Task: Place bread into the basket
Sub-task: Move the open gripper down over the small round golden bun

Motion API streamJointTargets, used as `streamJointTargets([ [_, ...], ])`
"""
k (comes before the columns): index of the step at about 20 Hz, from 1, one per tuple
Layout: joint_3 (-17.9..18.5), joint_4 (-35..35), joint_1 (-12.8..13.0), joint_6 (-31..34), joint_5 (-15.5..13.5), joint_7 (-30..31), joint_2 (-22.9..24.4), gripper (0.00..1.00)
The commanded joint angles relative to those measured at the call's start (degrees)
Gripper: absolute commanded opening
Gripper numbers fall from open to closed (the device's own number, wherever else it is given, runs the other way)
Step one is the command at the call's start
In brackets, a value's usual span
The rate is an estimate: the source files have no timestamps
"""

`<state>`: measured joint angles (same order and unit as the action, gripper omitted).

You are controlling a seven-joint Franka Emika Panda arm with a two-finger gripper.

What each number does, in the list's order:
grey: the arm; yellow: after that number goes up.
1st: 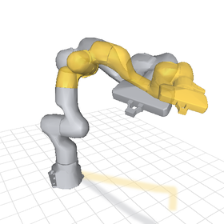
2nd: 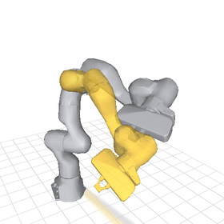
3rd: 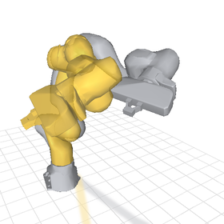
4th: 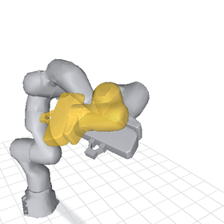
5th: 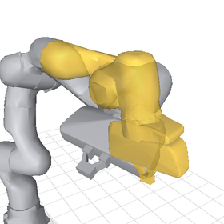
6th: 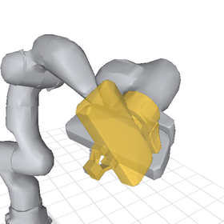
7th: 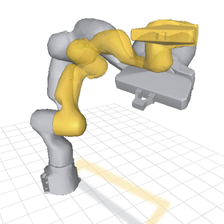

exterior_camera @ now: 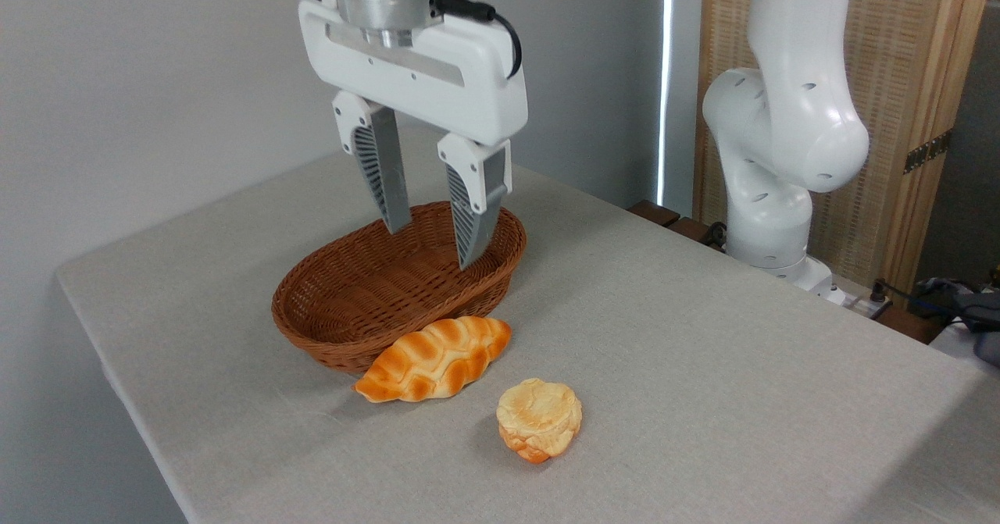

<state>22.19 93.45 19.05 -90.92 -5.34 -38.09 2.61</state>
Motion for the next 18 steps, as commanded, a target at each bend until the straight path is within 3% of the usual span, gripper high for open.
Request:
streamJointTargets([
  [1,0.6,1.4,0.1,1.2,2.5,-5.2,-0.1,1.0],
  [6,4.4,7.0,0.2,-1.0,2.6,-10.2,-0.1,1.0],
  [12,5.4,13.6,0.1,-7.9,2.6,-11.3,-0.9,1.0],
  [18,5.4,14.7,0.1,-12.1,2.7,-11.3,-4.5,1.0],
])
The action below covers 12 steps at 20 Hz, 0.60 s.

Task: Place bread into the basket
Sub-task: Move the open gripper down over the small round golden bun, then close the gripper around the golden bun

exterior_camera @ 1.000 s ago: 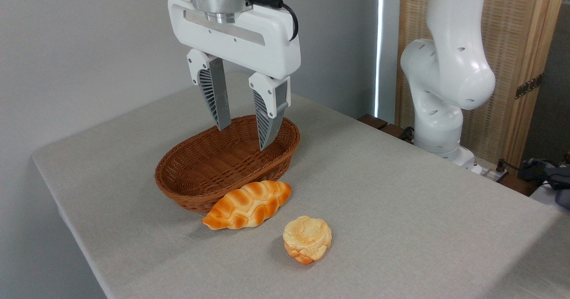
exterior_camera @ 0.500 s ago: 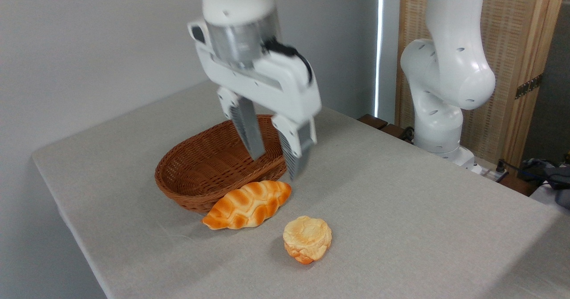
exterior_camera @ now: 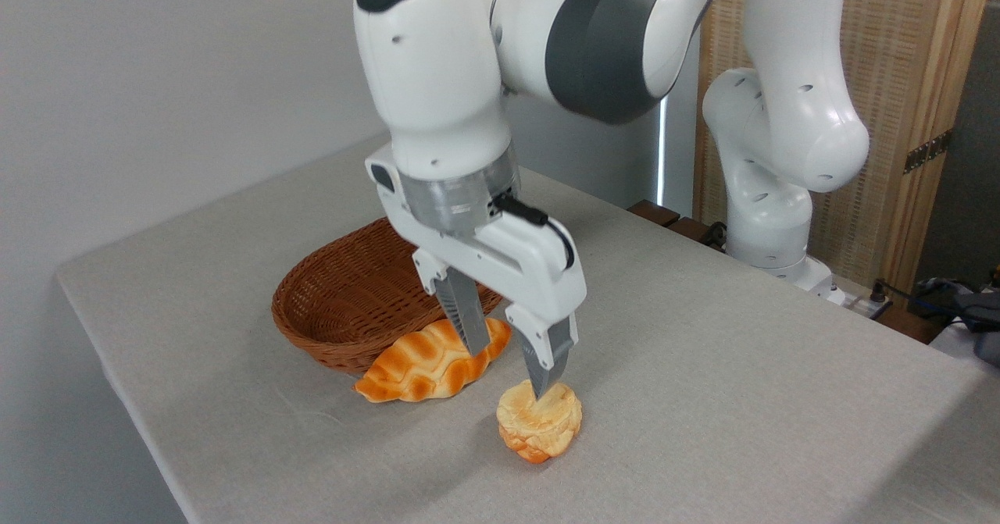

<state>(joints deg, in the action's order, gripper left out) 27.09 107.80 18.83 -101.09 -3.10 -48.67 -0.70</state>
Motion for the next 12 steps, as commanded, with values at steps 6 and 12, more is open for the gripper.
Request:
streamJointTargets([
  [6,0.6,0.3,0.3,-3.9,1.7,-1.2,-4.0,1.0],
  [12,0.6,1.4,0.2,-4.4,1.9,-1.2,-5.5,1.0],
])
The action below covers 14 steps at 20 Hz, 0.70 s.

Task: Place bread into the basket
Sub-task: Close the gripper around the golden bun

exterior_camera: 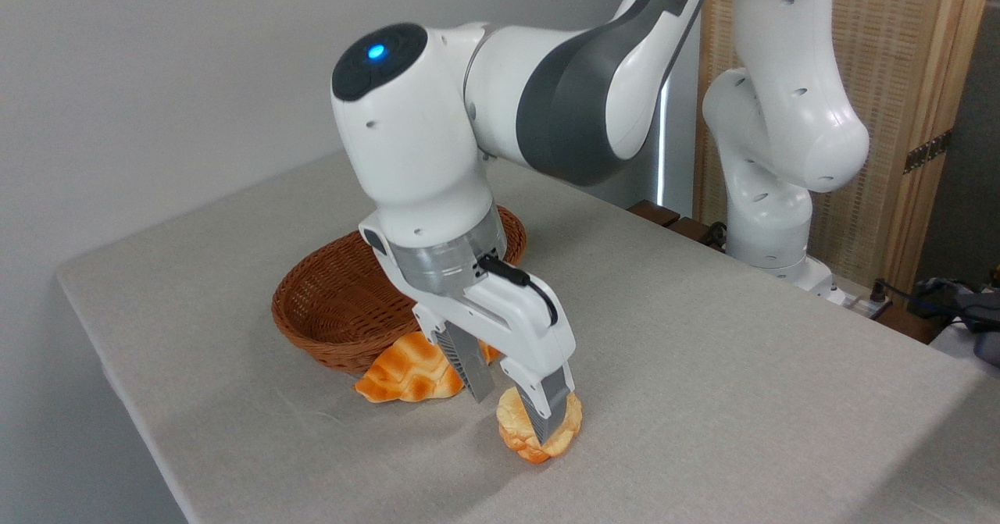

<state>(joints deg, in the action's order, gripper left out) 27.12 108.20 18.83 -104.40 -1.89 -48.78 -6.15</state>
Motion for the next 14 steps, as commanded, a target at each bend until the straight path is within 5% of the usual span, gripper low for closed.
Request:
streamJointTargets([
  [1,0.7,1.3,0.2,-1.1,0.7,-1.1,-0.1,1.0],
  [14,0.8,3.1,-1.1,-1.2,0.7,-4.2,-0.4,1.0],
])
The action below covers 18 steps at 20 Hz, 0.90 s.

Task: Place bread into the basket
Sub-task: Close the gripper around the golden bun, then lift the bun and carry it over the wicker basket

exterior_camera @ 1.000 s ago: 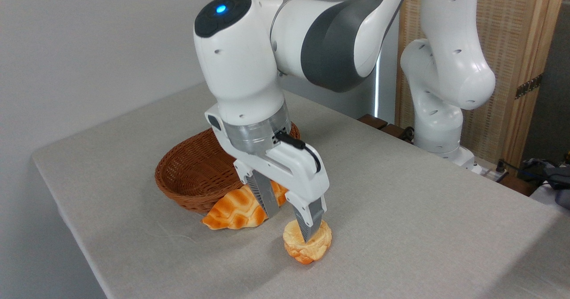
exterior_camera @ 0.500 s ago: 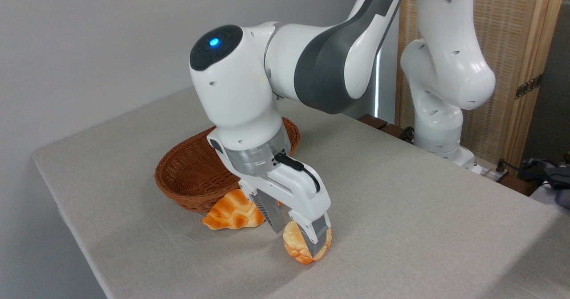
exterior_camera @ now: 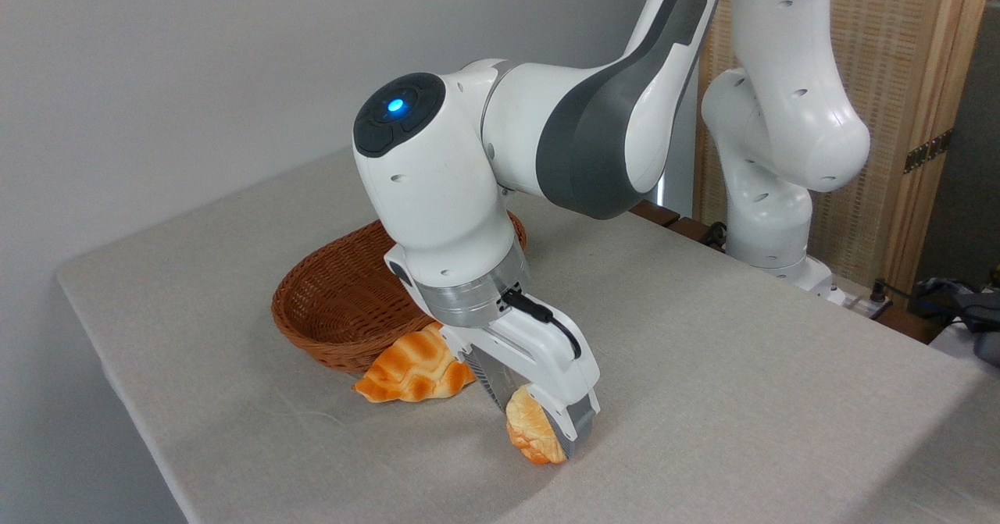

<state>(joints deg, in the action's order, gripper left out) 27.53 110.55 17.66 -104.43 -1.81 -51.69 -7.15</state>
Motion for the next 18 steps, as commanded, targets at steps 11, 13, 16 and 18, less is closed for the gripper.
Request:
streamJointTargets([
  [11,0.4,0.7,0.1,-1.2,0.6,-1.3,0.6,0.54],
  [13,0.4,0.7,0.1,-1.2,0.6,-1.3,0.6,0.54],
  [16,0.4,0.0,0.1,-1.2,0.0,-1.2,1.2,0.56],
  [18,0.4,-1.7,0.1,-1.2,-0.7,-1.1,2.6,0.56],
])
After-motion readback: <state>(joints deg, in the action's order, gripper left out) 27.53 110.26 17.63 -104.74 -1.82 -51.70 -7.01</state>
